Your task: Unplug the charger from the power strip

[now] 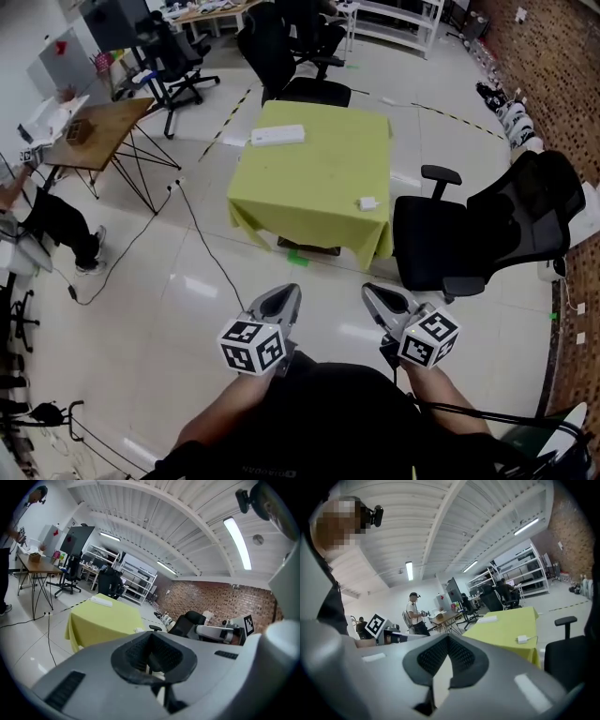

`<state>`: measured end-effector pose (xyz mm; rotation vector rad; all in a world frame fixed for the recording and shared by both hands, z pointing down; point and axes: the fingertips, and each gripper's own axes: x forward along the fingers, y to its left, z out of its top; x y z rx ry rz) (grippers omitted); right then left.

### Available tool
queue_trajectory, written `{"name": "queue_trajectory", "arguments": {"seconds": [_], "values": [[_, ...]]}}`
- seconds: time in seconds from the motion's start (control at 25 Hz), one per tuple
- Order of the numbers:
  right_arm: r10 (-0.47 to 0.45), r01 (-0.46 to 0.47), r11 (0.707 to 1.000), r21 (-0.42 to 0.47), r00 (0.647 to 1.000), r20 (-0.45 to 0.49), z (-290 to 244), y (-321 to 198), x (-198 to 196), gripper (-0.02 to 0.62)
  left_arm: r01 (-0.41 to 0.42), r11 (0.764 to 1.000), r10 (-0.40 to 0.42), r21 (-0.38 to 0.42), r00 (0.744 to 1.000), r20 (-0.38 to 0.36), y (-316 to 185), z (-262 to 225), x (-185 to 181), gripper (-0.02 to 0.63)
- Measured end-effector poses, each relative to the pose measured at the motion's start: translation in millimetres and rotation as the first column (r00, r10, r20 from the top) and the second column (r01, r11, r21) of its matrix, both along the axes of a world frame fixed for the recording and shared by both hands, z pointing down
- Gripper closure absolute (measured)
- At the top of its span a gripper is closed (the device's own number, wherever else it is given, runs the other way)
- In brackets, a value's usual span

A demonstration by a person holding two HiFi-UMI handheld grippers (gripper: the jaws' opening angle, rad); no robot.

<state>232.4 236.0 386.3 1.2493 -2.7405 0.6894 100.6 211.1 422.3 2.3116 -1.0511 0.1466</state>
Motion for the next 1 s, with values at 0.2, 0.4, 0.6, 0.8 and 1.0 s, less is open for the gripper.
{"name": "queue_trajectory", "arguments": {"seconds": [0.2,0.4,0.6,0.8,1.0], "values": [[-0.006,0.006,1.0,0.012,1.0,-0.002,4,17,15,0.595,0.033,0.999,-0.034,0.01,0.999,0.036,20,-1,4,0.601],[-0.024,0.025,0.999,0.021,1.0,-0.008,7,25,17,0.595,0.064,0.998,-0.066,0.025,0.996,0.058,23,-9,-1,0.601],[-0.028,0.028,0.999,0.024,1.0,-0.007,9,30,21,0.595,0.069,0.997,-0.072,0.04,0.994,0.078,22,-14,0,0.601],[-0.014,0.014,0.999,0.032,1.0,-0.004,5,31,28,0.595,0.047,0.998,-0.05,0.041,0.995,0.083,23,-15,9,0.601],[-0.024,0.024,0.999,0.026,1.0,0.002,11,36,25,0.595,0.032,0.999,-0.036,0.043,0.995,0.088,24,-13,13,0.601]]}}
